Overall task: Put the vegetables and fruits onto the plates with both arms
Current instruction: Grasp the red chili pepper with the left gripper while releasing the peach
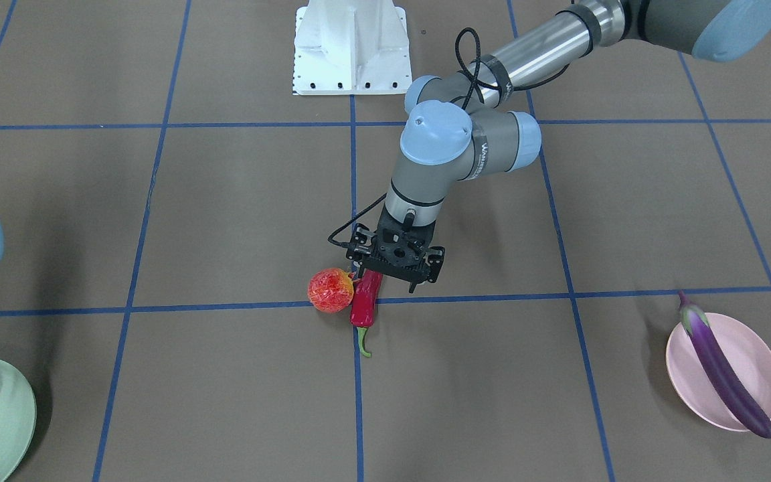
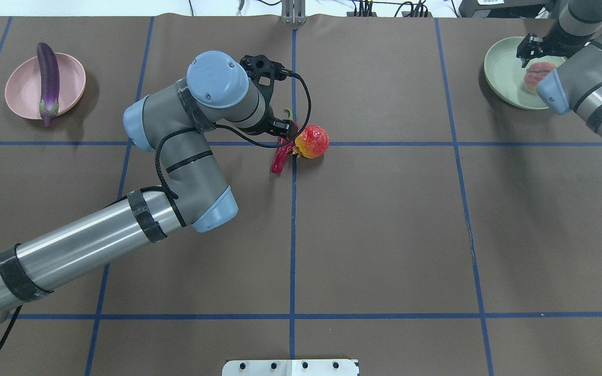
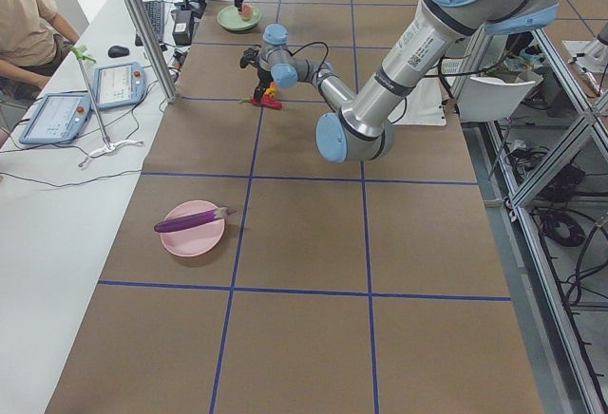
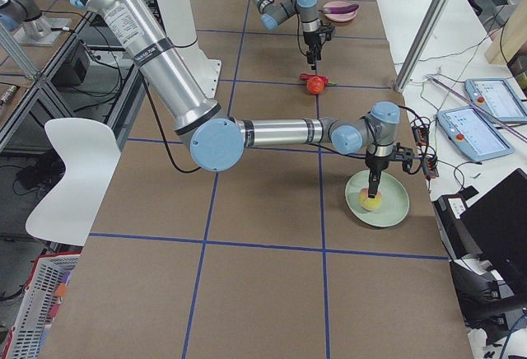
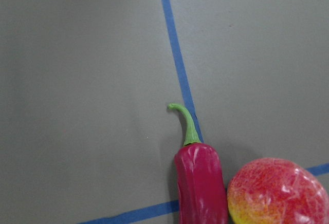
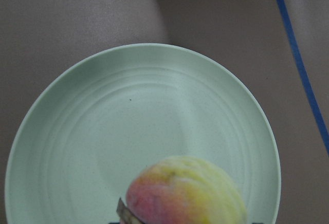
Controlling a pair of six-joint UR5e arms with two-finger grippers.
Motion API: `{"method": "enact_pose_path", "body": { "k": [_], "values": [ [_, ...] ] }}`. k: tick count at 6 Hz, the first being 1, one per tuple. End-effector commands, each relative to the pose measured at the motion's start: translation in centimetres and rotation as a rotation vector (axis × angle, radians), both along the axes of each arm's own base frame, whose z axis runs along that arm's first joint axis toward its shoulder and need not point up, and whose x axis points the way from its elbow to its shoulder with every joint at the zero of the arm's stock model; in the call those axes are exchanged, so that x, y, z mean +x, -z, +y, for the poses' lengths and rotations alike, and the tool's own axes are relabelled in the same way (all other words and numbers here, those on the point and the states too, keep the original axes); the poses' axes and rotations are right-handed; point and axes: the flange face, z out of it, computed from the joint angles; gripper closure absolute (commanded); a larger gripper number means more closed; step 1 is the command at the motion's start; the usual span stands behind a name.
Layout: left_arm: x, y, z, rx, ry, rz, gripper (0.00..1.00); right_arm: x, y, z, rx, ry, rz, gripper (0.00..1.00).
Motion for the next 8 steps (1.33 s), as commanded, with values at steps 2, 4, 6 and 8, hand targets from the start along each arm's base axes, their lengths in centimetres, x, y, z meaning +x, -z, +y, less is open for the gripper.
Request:
{"method": "enact_pose_path", "body": {
  "k": [2, 4, 6, 8],
  "values": [
    [1.3, -0.8, 1.0, 0.073, -0.193, -0.049, 0.10, 2.0, 1.0, 0.2, -0.014, -0.009, -0.072, 0.00],
    [3.3, -0.3, 1.8, 0.074, -0.226, -0.066, 0.11, 4.5, 0.8, 0.7, -0.046, -0.014, -0.151, 0.00],
    [5.3, 0.1, 0.9, 0.063, -0.229, -0.089, 0.17, 4.6, 0.5, 1.0, -0.046, -0.014, -0.151, 0.00],
    [5.7, -0.7, 0.8, 0.066, -0.241, -0.107, 0.23, 4.8, -0.1, 1.4, -0.046, -0.009, -0.149, 0.00]
  ]
}}
